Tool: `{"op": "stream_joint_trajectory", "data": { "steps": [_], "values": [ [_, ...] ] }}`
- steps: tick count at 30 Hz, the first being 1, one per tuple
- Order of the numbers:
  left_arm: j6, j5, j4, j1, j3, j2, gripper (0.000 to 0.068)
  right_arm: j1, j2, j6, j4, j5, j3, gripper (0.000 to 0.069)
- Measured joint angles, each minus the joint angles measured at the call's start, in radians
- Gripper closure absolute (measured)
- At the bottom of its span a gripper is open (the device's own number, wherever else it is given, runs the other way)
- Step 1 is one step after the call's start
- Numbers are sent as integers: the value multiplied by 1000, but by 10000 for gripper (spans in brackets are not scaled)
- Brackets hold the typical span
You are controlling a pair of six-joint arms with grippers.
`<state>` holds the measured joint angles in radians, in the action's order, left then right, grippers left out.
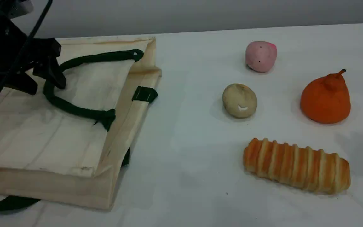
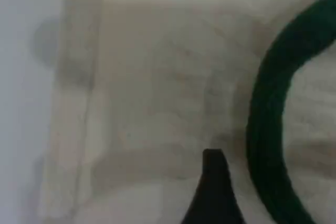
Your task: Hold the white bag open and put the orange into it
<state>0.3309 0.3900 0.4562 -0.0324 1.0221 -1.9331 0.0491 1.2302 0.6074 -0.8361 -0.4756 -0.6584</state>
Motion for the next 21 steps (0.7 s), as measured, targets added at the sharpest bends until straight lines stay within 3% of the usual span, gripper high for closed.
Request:
{"op": "stream_joint_trajectory", "data": {
  "steps": [13,17,21],
  "values": [
    [0,-25,52,-2,0,-53,241,0,0,0,0,0,0,447],
    [0,-30,52,-2,0,-53,332,0,0,0,0,0,0,447],
    [1,-30,52,-2,0,-53,480,0,0,0,0,1,0,447]
  ]
}}
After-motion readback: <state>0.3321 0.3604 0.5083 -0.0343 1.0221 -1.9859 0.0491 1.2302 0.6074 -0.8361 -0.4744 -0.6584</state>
